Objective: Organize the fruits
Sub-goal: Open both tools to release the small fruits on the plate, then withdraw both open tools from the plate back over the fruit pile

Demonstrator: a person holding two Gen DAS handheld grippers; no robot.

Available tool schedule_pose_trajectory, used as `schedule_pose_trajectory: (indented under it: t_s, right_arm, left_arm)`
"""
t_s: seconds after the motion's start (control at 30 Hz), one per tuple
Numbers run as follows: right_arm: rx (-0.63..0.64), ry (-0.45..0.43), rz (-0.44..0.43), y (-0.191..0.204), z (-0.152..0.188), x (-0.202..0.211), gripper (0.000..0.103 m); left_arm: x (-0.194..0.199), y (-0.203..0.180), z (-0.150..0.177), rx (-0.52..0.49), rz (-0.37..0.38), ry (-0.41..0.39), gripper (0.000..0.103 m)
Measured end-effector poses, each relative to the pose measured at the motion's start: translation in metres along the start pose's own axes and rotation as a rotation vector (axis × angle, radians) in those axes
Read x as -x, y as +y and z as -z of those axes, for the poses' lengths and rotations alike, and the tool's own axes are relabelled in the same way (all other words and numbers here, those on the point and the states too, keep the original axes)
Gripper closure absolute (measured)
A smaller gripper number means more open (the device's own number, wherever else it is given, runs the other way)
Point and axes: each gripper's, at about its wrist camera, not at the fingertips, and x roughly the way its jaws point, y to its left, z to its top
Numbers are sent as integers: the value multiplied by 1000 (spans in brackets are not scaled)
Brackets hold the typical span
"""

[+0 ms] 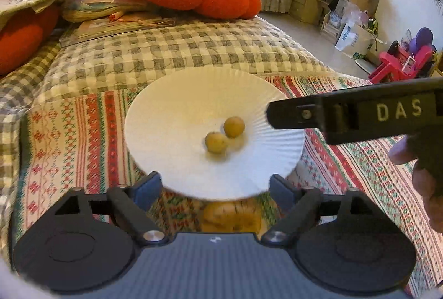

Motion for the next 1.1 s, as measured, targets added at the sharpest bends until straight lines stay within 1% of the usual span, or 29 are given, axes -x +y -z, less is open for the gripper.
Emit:
schedule_pose_trajectory:
  t_s: [0.13, 0.17, 0.2, 0.27, 0.37, 0.4, 0.57, 0.77, 0.83, 0.93, 1.1]
  right_arm:
    - [35, -37, 59, 6, 12, 15, 0]
    - [43, -45, 64, 7, 16, 19, 0]
    - [49, -49, 66, 9, 19, 23, 0]
    - [44, -60, 77, 11, 26, 28, 0]
    - [51, -114, 110, 16, 37, 38, 0]
    - [49, -122, 109, 16, 41, 41, 0]
    - [8, -75, 43, 18, 61, 43, 0]
    - [47, -41, 38, 33, 88, 44, 0]
    - [42, -34, 37, 37, 96, 43, 0]
    - [35, -23, 9, 43, 102, 41, 0]
    - [-14, 9, -16, 43, 118, 38, 0]
  left_arm:
    - [14, 2, 12, -4, -14, -5, 19]
    - [16, 4, 15, -1, -15, -3, 15]
    - [18, 4, 18, -1, -17, -2, 14]
    - [25, 6, 25, -8, -28, -1, 13]
    - [33, 8, 35, -19, -47, 4, 13]
    - [36, 10, 39, -22, -54, 3, 13]
    - [49, 19, 57, -16, -90, 3, 13]
    - [60, 28, 73, -4, -121, 4, 13]
    - [63, 30, 78, 2, -132, 0, 13]
    - [67, 31, 87, 9, -138, -6, 13]
    - [69, 32, 105, 29, -145, -30, 13]
